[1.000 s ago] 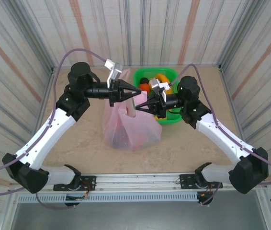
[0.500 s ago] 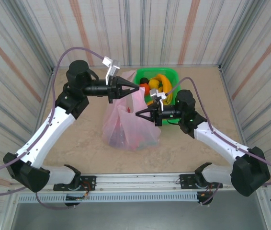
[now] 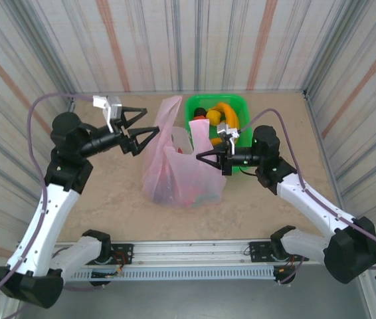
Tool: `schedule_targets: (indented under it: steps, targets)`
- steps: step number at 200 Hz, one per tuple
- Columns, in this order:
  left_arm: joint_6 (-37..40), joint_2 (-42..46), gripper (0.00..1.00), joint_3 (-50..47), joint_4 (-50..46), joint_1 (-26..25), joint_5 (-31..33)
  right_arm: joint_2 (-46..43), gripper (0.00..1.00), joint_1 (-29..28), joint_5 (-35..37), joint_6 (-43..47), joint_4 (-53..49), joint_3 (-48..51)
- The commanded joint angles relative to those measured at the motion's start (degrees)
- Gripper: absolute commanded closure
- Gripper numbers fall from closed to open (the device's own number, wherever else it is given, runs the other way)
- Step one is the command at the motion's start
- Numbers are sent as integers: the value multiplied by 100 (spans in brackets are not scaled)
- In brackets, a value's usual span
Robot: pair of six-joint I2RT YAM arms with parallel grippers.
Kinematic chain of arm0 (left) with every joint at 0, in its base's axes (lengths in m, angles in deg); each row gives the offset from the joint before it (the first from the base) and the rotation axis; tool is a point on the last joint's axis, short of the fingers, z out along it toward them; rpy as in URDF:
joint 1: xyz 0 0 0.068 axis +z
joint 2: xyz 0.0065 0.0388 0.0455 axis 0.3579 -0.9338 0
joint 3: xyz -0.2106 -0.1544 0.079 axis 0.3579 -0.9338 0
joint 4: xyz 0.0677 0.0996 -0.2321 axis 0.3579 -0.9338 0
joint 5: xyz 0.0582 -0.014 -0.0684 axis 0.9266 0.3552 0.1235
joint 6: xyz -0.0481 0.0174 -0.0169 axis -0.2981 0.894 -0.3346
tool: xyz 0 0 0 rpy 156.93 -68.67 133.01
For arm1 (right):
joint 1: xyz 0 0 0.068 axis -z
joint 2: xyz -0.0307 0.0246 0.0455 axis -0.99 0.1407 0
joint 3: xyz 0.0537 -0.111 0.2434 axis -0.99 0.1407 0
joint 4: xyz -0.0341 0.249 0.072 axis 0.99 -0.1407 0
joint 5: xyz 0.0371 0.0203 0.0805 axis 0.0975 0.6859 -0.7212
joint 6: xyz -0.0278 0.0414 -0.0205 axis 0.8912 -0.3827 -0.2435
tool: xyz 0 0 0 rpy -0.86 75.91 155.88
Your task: Place the fake fruits into the plastic bag and tie a complex knot
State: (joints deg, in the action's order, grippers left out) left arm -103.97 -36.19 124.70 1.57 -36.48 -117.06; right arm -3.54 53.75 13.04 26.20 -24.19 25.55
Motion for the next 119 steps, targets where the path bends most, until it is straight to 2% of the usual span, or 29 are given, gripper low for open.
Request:
schedule_targets:
  steps: [1,37,57,83,119]
  targets:
    - [684,174,1,-701,-346,20,826,-249,100,48,-61,184,-65,61]
    - [688,331,1,-1567,89,-42,1573,-345,100,57,-4,166,-112,66]
    - [795,311,1,-1895,339,-364,1991,-341,100,48,30,148,-112,70]
    - [1064,191,1,-2055,442,-841,2888,-343,100,48,22,109,-100,70]
    - [1171,-202,1,-2032,807,-1121,3379,-381,100,44,45,100,-103,87]
